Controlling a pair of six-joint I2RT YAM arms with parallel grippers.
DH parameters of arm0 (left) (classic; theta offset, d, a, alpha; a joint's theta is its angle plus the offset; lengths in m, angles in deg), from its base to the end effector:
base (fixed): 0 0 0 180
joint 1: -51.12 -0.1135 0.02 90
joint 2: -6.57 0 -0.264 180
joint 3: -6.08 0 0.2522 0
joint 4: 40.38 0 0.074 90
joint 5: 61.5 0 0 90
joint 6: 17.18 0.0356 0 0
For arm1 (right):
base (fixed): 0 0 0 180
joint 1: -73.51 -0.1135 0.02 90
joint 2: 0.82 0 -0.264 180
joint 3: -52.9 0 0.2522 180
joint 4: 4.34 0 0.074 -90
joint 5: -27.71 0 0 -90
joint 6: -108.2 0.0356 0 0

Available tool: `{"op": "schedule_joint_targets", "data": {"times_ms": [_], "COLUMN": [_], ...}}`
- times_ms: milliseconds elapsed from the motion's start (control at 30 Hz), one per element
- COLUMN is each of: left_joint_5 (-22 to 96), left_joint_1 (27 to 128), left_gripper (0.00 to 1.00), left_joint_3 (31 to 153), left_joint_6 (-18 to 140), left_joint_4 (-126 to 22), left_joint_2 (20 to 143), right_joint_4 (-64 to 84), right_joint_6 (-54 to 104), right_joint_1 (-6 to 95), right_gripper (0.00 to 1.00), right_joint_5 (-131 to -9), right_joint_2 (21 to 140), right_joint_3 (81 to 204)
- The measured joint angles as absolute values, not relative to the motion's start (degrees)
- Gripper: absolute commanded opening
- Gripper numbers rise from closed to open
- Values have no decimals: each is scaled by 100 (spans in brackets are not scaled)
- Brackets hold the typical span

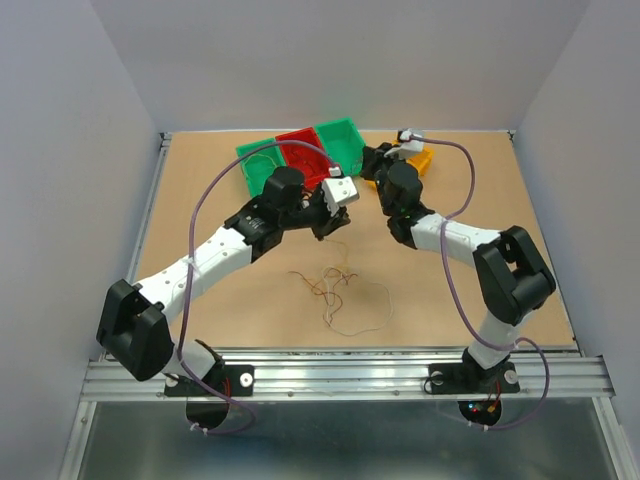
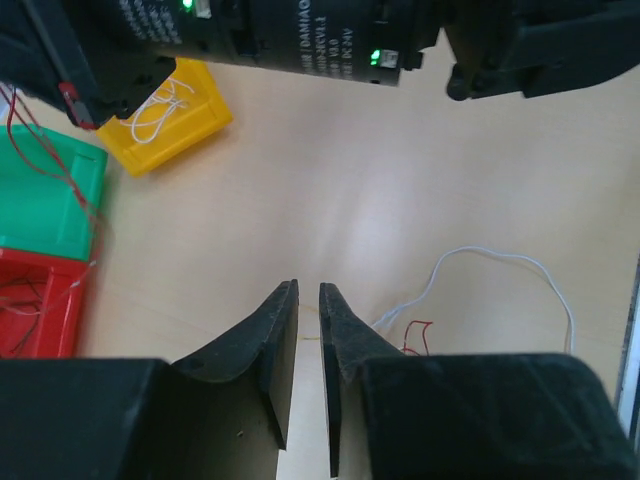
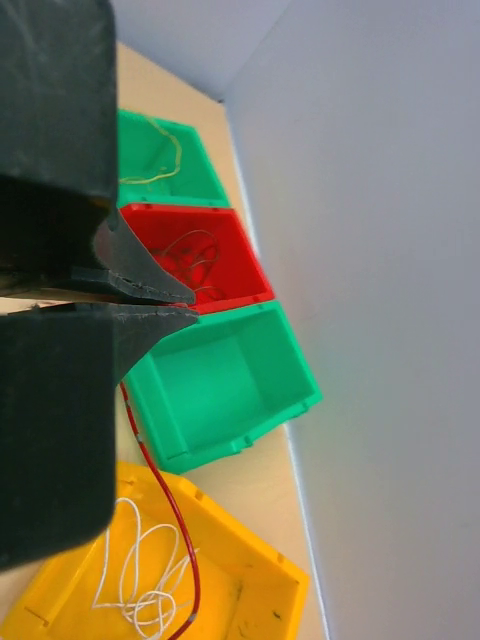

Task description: Untangle the cables

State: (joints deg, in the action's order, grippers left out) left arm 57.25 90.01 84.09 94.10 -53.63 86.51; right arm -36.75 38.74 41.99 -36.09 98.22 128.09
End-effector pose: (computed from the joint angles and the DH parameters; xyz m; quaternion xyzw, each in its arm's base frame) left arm 0.2441 -0.2189 0.3374 0.5162 0.5902 -0.2850 0.5514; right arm 0.3466 0.1941 0.2880 0.1102 0.6489 0.1911 0.7282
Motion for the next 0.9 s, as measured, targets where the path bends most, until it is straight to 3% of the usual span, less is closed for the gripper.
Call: {"op": "schedule_joint_targets", "data": {"times_ms": [267,433,900], "left_joint_5": [5880,5882,5480], "left_joint_1": [8599,7786,7314], "left_gripper": [22,26,29], "left_joint_3": [8179,8081,7670], "left_joint_6": [9034,8586,8090], "left_joint_4": [-5245,-4803,-3918], "left_joint_2": [8566,8552,8428], "right_joint_4": [-2611,-2272,-2351], "right_joint_6": [3585,3347,1869], "right_joint_1": [4218,4218,4218], "right_gripper": [1,1,1], "right_joint_5": [-4638,-4861,-3852], "right_joint_2": [10233,10242,11339], "right_joint_3": [12888,12933,15023]}}
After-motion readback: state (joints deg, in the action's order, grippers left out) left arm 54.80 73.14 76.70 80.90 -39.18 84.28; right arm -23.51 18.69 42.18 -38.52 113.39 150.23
